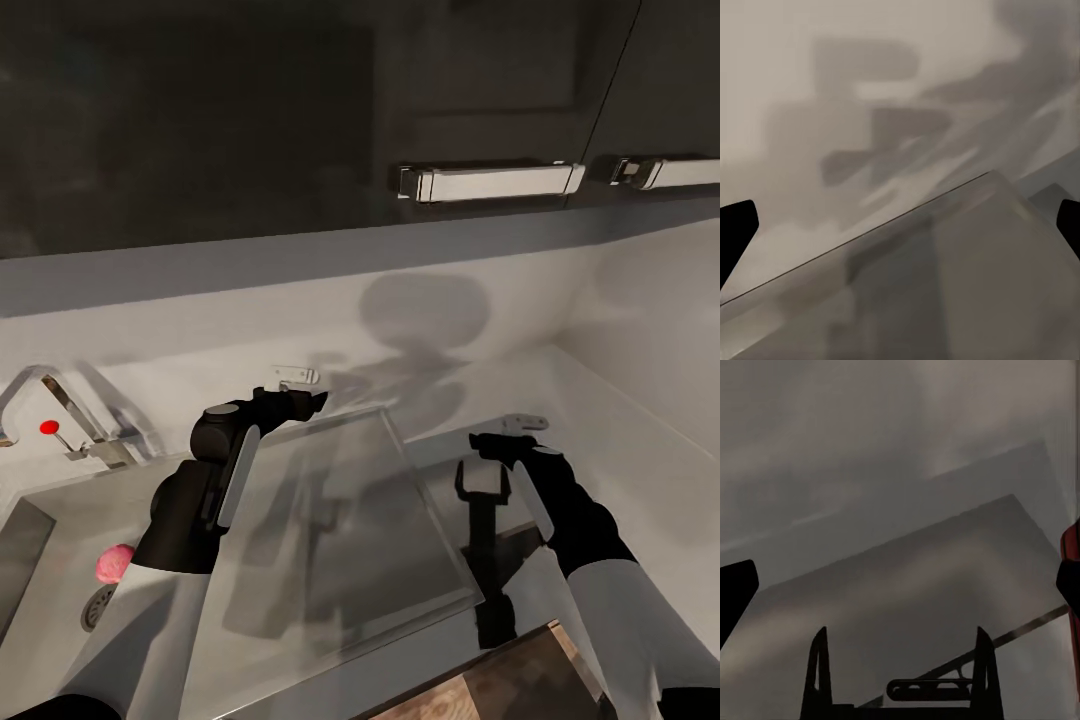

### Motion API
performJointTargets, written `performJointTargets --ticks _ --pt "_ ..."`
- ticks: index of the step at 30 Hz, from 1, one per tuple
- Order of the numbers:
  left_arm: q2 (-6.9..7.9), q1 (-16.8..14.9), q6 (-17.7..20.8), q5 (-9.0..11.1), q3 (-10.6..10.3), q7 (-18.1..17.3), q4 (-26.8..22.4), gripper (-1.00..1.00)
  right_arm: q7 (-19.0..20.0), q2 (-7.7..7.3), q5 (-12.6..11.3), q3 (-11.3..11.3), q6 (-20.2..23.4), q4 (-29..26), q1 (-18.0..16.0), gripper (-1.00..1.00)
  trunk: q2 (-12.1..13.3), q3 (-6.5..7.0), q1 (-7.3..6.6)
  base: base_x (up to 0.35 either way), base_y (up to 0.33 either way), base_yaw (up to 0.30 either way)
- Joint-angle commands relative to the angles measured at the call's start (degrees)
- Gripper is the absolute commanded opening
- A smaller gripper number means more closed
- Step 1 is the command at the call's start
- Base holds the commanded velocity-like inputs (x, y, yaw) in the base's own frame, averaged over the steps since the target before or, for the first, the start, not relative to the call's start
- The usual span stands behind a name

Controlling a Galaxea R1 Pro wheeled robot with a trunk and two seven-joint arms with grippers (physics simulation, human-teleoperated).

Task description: In the kitchen, take the Vidalia onion out of the sink, dice it on the chopping board with the paring knife, put the diced onion into the bowl on the countertop, then place both the paring knife and the chopping board into the sink.

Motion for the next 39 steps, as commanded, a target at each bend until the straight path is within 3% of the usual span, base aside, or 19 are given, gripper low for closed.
performJointTargets --ticks 1,11,33,39 --pt "-0.02 -0.05 0.3 0.03 0.05 -0.16 -0.05 1.0 -0.53 -0.07 -0.59 0.19 0.22 -0.06 -0.05 1.0 -0.12 -0.11 0.03 0.0 0.0 0.0" --pt "-0.02 -0.05 0.3 0.03 0.04 -0.18 -0.05 1.0 -0.53 -0.07 -0.59 -0.97 0.12 0.03 -0.05 1.0 -0.12 -0.11 0.03 0.0 0.0 0.0" --pt "-0.02 -0.05 0.3 0.03 0.0 -0.17 -0.05 1.0 -0.09 -0.07 -0.65 -1.12 0.07 0.04 -0.05 1.0 -0.12 -0.11 0.03 0.0 0.0 0.0" --pt "-0.02 -0.05 0.3 0.03 0.06 -0.16 -0.05 1.0 2.12 -0.07 -0.68 -1.11 0.06 0.02 -0.05 1.0 -0.12 -0.11 0.03 0.0 0.0 0.0"
